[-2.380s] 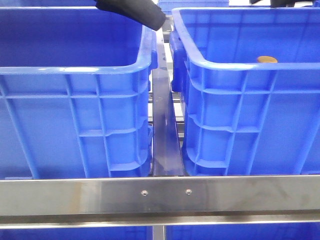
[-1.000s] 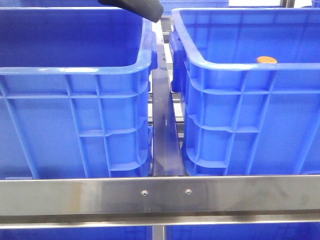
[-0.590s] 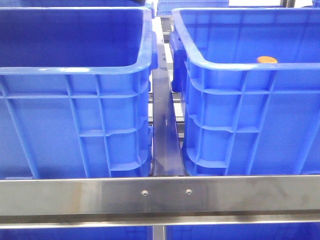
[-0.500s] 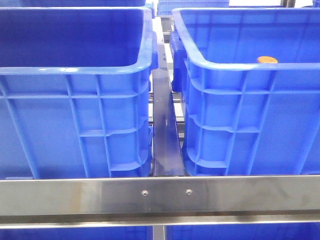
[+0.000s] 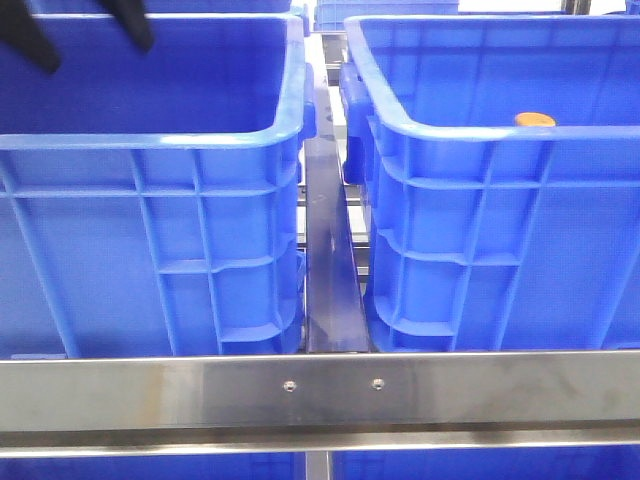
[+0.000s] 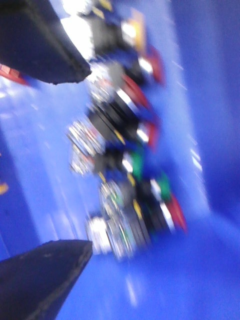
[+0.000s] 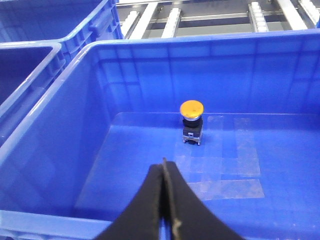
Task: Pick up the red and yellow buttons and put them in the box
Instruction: 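Move the left gripper back over the bin of buttons, then grasp a red-capped button with the left gripper and lift it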
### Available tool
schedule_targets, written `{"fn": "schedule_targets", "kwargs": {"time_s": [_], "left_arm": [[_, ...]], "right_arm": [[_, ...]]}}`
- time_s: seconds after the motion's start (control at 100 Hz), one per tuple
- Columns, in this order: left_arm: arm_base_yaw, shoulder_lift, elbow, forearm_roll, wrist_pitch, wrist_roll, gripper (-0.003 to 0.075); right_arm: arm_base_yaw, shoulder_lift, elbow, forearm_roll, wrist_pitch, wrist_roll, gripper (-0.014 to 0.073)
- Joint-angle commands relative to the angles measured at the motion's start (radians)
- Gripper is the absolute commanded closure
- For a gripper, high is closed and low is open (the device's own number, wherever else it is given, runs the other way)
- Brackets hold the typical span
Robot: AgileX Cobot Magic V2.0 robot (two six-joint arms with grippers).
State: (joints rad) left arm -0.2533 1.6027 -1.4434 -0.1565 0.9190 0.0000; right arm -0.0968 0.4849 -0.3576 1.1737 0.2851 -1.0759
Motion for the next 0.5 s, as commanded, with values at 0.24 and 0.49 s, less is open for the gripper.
{"fn": "schedule_targets", "kwargs": {"time_s": [0.24, 0.49], "left_arm": [[0.002, 0.092, -0.033, 0.027, -0.030, -0.091, 0.0122], [0.002, 0.154, -0.033, 0.021, -0.102, -0.091, 0.0122]], "right_arm": [[0.003, 0.001, -0.026, 0.028, -0.033, -0.008, 0.0660], [0.003, 0.001, -0.026, 0.028, -0.031, -0.008, 0.0660]]}}
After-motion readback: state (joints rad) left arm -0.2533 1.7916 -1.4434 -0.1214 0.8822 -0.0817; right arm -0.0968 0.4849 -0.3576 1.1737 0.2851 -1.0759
